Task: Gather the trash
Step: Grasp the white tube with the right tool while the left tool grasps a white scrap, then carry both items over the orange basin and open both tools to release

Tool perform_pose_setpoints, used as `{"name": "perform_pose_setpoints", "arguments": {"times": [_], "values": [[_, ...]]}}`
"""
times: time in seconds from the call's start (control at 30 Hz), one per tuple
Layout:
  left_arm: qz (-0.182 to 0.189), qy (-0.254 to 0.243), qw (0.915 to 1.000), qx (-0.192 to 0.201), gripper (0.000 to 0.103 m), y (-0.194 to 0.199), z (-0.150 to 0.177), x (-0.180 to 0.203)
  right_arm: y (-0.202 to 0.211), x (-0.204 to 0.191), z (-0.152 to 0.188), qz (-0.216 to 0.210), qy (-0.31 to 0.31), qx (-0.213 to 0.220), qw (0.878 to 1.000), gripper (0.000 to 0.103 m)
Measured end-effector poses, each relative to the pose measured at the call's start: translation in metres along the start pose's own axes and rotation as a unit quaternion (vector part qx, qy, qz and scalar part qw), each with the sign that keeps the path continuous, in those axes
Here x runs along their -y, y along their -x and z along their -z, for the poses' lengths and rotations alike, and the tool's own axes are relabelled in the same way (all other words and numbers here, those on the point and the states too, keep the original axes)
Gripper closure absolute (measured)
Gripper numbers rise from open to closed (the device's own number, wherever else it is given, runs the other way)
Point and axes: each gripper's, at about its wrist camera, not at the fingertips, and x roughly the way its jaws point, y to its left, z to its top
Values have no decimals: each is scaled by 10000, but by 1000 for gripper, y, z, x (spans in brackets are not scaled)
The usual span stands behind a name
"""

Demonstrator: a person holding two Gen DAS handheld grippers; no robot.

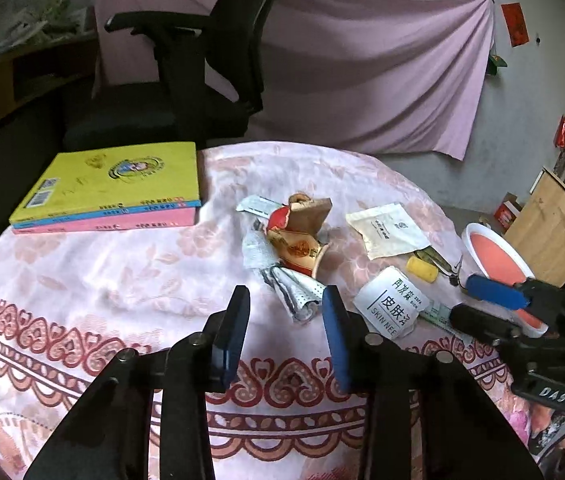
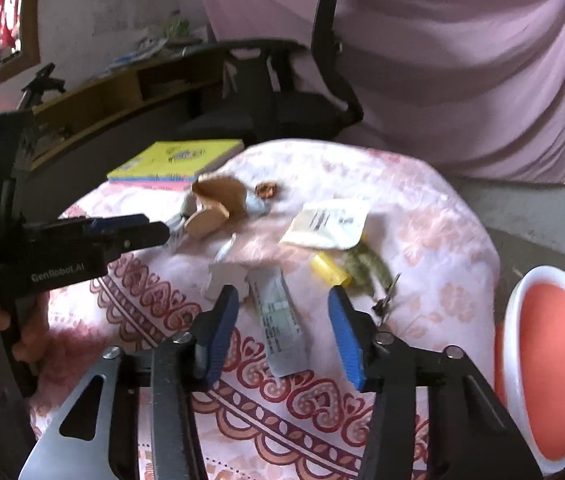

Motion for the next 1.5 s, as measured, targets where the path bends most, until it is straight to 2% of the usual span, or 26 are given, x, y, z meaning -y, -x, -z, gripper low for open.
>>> {"name": "perform_pose_setpoints", "arguments": {"times": [0.17,0.4,0.73,0.93,1.17,1.33,1.5], "values": [[63,108,9998,-134,79,-6,-4,-2,-11,1,2,-18,-40,-315,9995,72],[94,363,9989,-282,100,-11,-4,-12,-18,-1,3,-23,43,-520,9986,82],[125,481,9986,-184,103,-4,-2,-17,-13,2,3,-119,-41,-302,9995,84],[222,352,9987,294,103,16,0,-11,-4,3,1,-109,-99,1,9999,84],[81,-132,9943,1055,103,44,5,13,19,-3,0,54,-36,686,9976,84],[-56,-612,9820,1785,103,68,13,36,39,-3,1,233,-53,1314,9910,83],[-43,-1002,9687,2270,103,84,15,68,68,6,5,454,-236,2089,9766,83]]}}
